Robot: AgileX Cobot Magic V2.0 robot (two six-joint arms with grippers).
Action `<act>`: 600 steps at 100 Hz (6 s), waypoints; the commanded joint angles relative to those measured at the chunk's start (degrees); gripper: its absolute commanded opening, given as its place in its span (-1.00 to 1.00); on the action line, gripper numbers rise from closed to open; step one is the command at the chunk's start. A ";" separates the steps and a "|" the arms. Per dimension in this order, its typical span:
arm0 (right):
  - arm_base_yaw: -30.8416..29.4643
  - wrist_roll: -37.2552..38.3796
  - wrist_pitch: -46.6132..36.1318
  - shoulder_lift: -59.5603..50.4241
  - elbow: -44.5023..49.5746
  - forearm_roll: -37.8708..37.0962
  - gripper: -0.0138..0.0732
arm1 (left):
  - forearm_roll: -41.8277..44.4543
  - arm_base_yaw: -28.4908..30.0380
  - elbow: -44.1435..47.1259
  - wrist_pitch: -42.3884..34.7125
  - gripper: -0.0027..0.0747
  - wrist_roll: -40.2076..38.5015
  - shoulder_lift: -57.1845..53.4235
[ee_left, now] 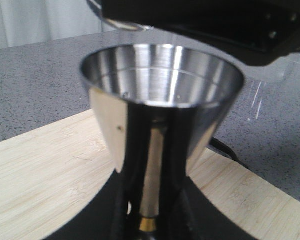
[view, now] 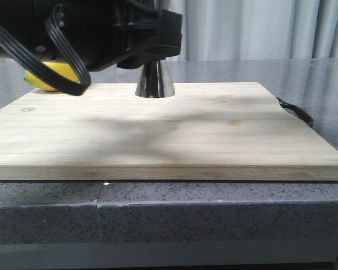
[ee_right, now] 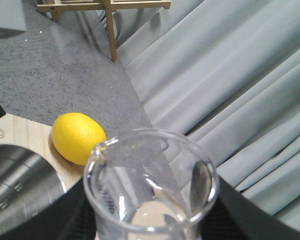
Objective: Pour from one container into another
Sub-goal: 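Lift the beaker with the right gripper and raise the jigger with the left, then tilt the beaker with the right gripper, pouring liquid into the jigger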
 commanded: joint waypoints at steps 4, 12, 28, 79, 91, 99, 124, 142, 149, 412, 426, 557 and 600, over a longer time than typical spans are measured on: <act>0.01 -0.34 -3.63 -2.35 -2.08 0.93 0.02 | 0.62 -0.54 -1.70 -4.11 -0.98 -0.88 -2.16; 0.01 -0.49 -3.63 -2.35 -2.13 -0.36 0.02 | 0.62 -0.54 -1.70 -3.99 -0.98 -0.88 -2.16; 0.01 -4.02 -3.63 -2.49 -2.13 -0.46 0.02 | 0.62 -0.54 -1.70 -3.90 -0.98 -0.88 -2.16; 0.01 -4.89 -1.86 -3.21 -4.83 -3.35 0.02 | 0.62 -0.54 -1.70 -3.90 -0.98 -0.88 -2.16; 0.01 -4.89 -1.50 -3.21 -5.33 -5.43 0.02 | 0.62 -0.54 -1.70 -3.90 -0.98 -0.88 -2.16; 0.01 -4.89 -1.50 -3.21 -5.42 -5.94 0.02 | 0.62 -0.54 -1.70 -3.90 -0.98 -0.88 -2.16; 0.01 -4.89 -0.15 -3.21 -5.42 -7.77 0.02 | 0.62 -0.54 -1.70 -3.90 -0.98 -0.88 -2.16; 0.01 -4.89 0.00 -3.21 -5.42 -8.00 0.02 | 0.62 -0.54 -1.70 -3.90 -0.98 -0.88 -2.16; 0.01 -4.89 0.00 -3.21 -5.42 -8.53 0.02 | 0.62 -0.54 -1.70 -3.90 -0.98 -0.88 -2.16; 0.01 -16.63 2.41 -3.21 -5.42 -16.34 0.02 | 0.62 -0.54 -1.70 -3.90 -0.98 -0.88 -2.16; 0.01 -16.88 2.55 -3.21 -5.42 -16.43 0.02 | 0.62 -0.54 -1.70 -3.90 -0.98 -0.88 -2.16; 0.01 -2.01 0.64 -3.21 -5.42 -12.79 0.02 | 0.62 -0.54 -1.70 -3.90 -0.98 -0.88 -2.16; -0.97 7.90 13.64 -3.07 -5.17 23.68 0.02 | 0.62 -0.54 -1.70 -5.10 -0.98 -0.88 -2.16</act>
